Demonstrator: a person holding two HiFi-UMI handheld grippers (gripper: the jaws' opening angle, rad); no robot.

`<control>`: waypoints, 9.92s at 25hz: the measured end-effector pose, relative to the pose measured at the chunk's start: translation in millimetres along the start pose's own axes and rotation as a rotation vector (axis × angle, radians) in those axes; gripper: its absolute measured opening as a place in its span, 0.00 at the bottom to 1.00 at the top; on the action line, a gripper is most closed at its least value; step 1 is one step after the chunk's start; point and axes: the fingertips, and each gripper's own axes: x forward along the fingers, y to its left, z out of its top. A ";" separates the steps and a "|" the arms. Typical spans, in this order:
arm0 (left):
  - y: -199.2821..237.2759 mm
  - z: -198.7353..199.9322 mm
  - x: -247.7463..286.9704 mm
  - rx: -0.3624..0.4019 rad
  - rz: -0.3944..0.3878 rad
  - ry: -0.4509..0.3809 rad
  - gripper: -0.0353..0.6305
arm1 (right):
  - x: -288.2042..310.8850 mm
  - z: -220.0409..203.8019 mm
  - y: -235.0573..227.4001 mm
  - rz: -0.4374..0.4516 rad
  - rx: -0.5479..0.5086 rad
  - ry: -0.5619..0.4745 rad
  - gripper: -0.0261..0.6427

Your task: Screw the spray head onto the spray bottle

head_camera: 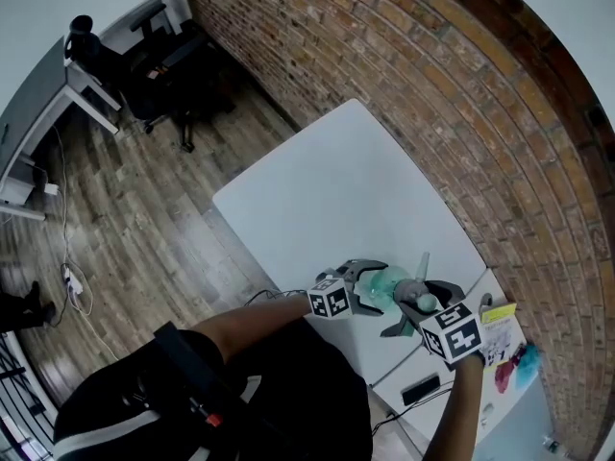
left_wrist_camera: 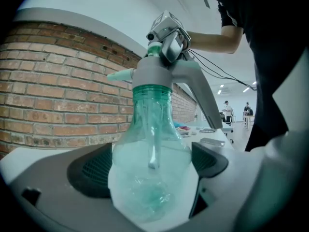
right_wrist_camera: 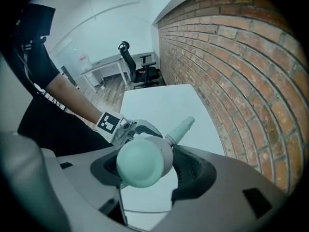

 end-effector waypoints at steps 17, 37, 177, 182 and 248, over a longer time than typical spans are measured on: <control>-1.1 -0.5 0.2 -0.002 0.008 0.016 0.82 | 1.9 -4.7 12.6 0.191 -0.545 0.145 0.44; 0.0 -0.5 -2.2 -0.031 0.028 0.020 0.80 | -7.6 8.0 14.7 0.174 -0.456 0.028 0.44; -3.5 24.0 10.4 -0.046 0.160 -0.030 0.76 | -36.9 3.2 9.3 0.142 -0.553 -0.067 0.45; -5.0 22.6 11.5 -0.047 0.158 -0.029 0.76 | -32.4 1.0 1.7 0.098 -0.367 -0.089 0.45; -5.3 24.2 11.2 -0.042 0.192 -0.042 0.76 | -21.7 -9.9 -9.2 -0.118 0.257 -0.192 0.44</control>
